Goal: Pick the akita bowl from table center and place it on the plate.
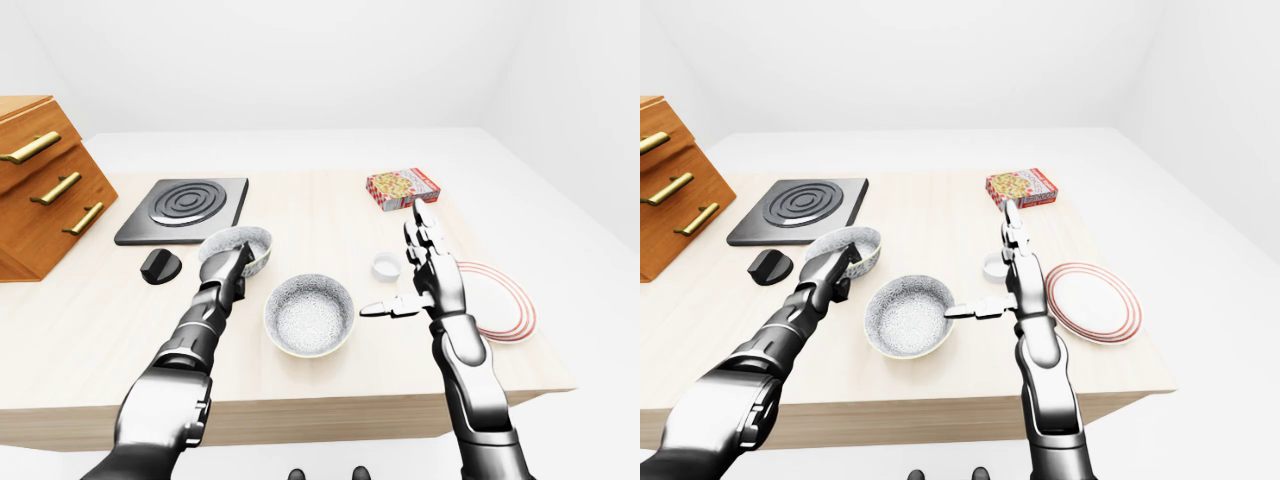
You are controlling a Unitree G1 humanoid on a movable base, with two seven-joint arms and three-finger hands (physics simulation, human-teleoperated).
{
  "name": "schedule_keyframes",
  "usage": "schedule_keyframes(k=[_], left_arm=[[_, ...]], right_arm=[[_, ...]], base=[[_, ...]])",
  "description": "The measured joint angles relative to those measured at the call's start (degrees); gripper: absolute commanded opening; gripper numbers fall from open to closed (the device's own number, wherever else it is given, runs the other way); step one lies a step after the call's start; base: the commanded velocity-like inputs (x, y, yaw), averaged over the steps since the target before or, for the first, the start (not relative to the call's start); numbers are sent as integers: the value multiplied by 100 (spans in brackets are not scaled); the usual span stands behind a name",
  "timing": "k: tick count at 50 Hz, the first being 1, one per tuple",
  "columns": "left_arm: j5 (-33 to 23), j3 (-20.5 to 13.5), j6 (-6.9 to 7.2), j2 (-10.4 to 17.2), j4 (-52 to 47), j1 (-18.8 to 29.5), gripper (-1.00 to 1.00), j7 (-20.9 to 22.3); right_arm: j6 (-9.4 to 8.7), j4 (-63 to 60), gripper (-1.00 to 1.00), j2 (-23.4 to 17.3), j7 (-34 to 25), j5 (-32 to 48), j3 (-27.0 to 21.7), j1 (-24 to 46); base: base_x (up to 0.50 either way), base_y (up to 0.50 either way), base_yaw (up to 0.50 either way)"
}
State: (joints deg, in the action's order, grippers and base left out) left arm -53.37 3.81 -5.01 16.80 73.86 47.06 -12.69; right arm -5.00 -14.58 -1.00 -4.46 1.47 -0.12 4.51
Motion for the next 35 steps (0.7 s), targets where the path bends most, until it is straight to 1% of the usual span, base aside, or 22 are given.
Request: schedule_keyframes(k=[11, 21, 22, 25, 29, 32, 35], left_arm=[[-224, 55, 0, 47, 40, 8, -100, -156], [-481, 84, 0, 88, 64, 18, -100, -452], [-500, 76, 0, 109, -68, -27, -100, -380], [-496, -86, 0, 177, -1068, -482, -100, 420], [-522, -300, 1, 169, -2242, -1068, -100, 1388], [-555, -427, 1, 129, -3112, -1426, -100, 1985], [-572, -527, 1, 77, -4083, -1727, -100, 2486]], right_arm=[[0, -64, 100, -9, 2, 19, -12, 20], [0, -107, 100, -16, 1, 31, -22, 33], [0, -113, 100, -18, -1, 32, -24, 31], [0, -131, 100, -22, -6, 36, -28, 27], [0, -158, 100, -28, -18, 49, -30, 16], [0, -174, 100, -36, -30, 64, -34, 12], [0, -189, 100, -46, -42, 87, -42, 18]], base=[[0, 0, 0], [0, 0, 0], [0, 0, 0], [0, 0, 0], [0, 0, 0], [0, 0, 0], [0, 0, 0]])
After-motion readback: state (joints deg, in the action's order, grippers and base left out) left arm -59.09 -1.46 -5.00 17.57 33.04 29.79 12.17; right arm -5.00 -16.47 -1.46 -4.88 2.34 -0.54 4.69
